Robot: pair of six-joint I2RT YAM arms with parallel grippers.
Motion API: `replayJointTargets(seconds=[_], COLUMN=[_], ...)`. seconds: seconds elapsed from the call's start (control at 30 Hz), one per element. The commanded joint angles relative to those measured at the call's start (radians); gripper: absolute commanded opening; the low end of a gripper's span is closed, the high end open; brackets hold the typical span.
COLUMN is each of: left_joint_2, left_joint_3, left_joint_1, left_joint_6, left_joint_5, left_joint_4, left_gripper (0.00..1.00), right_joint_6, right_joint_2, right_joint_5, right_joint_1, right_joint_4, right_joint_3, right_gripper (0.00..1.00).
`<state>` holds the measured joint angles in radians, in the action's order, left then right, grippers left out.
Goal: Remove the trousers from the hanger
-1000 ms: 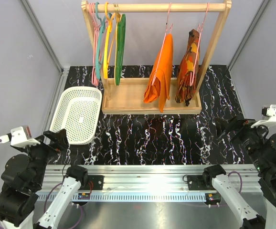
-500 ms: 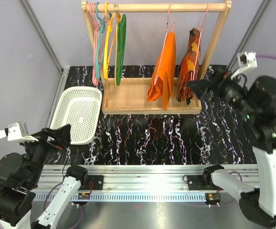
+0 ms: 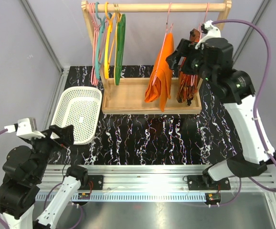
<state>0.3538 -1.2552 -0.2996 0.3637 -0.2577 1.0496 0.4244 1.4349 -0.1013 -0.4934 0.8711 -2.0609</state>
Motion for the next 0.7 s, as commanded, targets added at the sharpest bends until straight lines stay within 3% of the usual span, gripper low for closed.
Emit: replayJointTargets(seconds=[0.0, 0.1, 0.37, 0.47, 0.67], left_joint_2=[0.024, 0.027, 0.016, -0.001, -0.016], left_joint_3=[0.040, 0.065, 0.077, 0.089, 0.096], left_joint_1=[0.005, 0.005, 0.005, 0.005, -0.010], left_joint_6=[-0.046, -0.072, -0.089, -0.094, -0.095], left_joint_5=[0.011, 0.069, 0.044, 0.061, 0.046], left_joint_4=[-0.016, -0.022, 0.000, -0.005, 0.001], left_gripper=[0.99, 0.99, 0.99, 0.99, 0.99], right_joint_6=[-0.038, -0.045, -0.094, -0.105, -0.156], right_joint_2=[0.085, 0.151, 0.320, 0.355, 0.334], right_joint_5=[-0.241, -0.297, -0.399, -0.469, -0.495], right_joint_1=[-0.074, -0.106, -0.154, -0.154, -0.149], right_joint_4=[0.058, 0.022, 0.051, 0.101, 0.088], right_joint_3=[-0.105, -0.123, -0.271, -0.286, -0.213], right_gripper=[0.88, 0.89, 0.87, 0.81, 0.56])
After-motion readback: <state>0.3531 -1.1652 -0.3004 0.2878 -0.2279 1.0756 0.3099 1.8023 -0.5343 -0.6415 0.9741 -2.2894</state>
